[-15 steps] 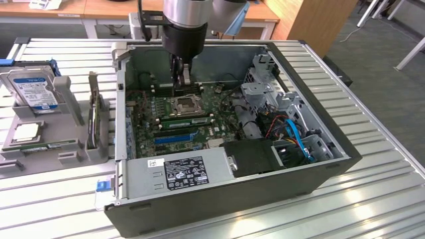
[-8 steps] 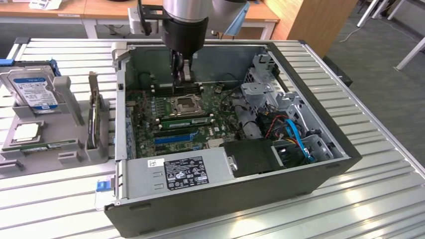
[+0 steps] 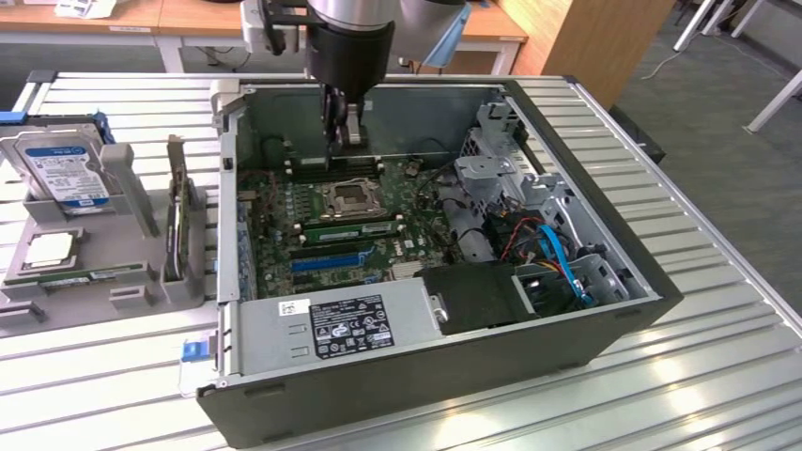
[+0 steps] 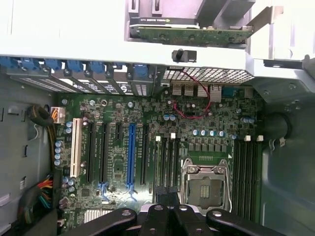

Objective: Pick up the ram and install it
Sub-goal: 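Press down the ram until it locks into place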

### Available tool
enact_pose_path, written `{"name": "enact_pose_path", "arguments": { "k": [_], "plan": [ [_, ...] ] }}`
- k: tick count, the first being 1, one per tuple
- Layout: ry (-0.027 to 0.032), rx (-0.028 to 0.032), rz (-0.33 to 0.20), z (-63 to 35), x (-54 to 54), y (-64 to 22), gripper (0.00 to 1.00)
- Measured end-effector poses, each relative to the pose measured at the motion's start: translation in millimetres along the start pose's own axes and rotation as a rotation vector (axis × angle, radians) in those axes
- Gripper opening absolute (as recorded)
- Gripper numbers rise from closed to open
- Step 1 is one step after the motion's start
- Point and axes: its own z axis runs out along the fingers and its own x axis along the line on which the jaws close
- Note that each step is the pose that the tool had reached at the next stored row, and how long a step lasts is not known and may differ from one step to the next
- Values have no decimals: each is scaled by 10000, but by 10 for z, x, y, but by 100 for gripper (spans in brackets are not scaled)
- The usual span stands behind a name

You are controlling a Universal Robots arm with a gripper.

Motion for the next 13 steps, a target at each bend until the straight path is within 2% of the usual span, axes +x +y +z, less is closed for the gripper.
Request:
{"name": "enact_pose_path", "arguments": {
  "k": [4,10,13],
  "plan": [
    [5,0,0,-35,-1,1,10],
    [7,0,0,-36,-2,0,10],
    [8,-3,1,-38,-1,-35,10]
  ]
}}
